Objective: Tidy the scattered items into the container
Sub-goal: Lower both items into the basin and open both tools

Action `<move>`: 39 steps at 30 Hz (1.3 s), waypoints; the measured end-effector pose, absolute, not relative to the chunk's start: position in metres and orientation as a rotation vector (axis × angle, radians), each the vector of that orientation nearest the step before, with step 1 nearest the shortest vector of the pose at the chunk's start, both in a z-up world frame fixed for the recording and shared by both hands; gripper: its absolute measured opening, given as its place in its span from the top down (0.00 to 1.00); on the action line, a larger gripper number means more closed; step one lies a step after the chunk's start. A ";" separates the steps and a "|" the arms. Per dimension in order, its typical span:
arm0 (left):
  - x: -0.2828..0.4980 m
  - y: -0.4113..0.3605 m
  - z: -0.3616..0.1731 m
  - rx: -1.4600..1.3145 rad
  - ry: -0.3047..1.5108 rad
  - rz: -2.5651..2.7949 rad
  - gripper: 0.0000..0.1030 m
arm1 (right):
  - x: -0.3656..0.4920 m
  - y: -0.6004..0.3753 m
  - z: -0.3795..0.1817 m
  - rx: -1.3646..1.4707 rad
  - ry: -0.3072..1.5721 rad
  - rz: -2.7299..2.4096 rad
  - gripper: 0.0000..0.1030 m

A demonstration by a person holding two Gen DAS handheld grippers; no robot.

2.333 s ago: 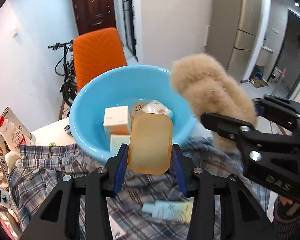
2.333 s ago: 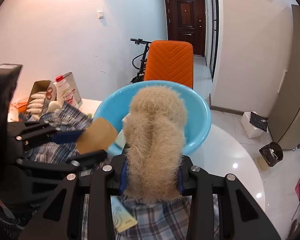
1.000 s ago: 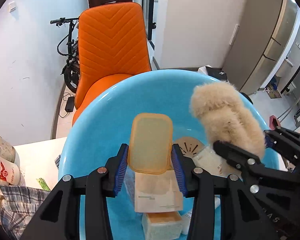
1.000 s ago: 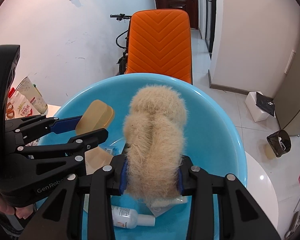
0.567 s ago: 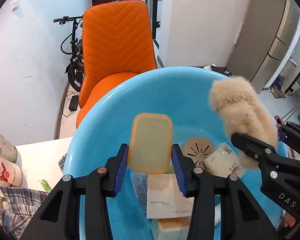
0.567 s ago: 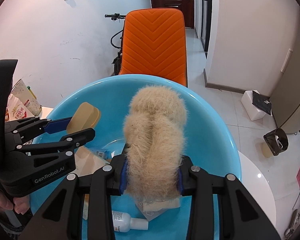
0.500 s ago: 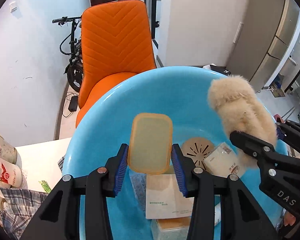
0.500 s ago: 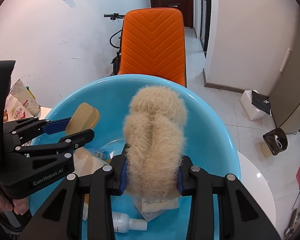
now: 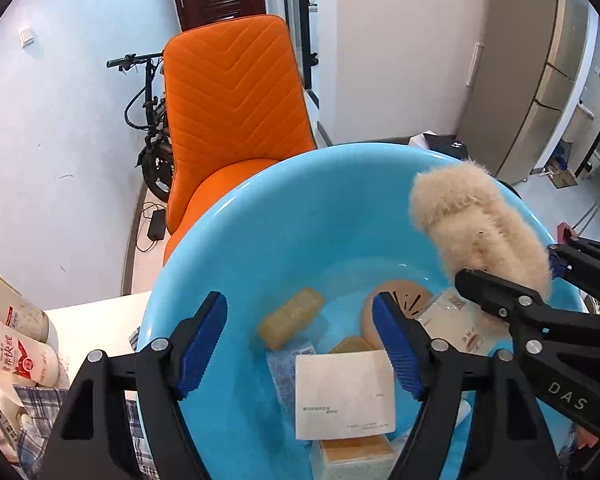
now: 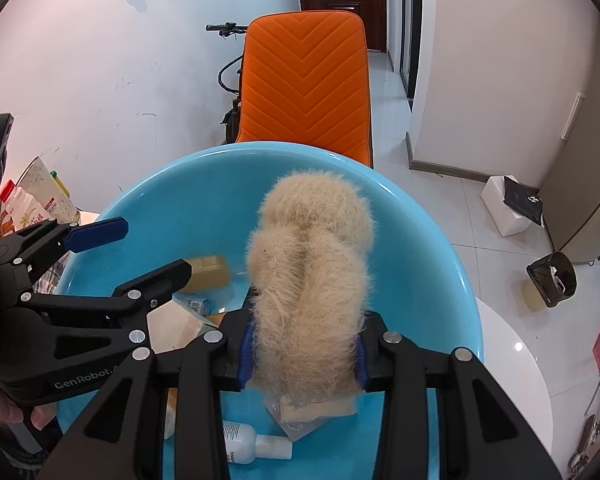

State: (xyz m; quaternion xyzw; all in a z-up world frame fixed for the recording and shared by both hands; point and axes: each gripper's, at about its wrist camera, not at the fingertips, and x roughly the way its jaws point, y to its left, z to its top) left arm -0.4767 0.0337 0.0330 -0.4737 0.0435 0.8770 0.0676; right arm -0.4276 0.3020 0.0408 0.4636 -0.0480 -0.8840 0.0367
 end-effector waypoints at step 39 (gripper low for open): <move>-0.395 0.023 0.074 -1.399 0.073 2.624 0.25 | -0.354 0.295 0.099 1.338 0.000 -2.738 0.33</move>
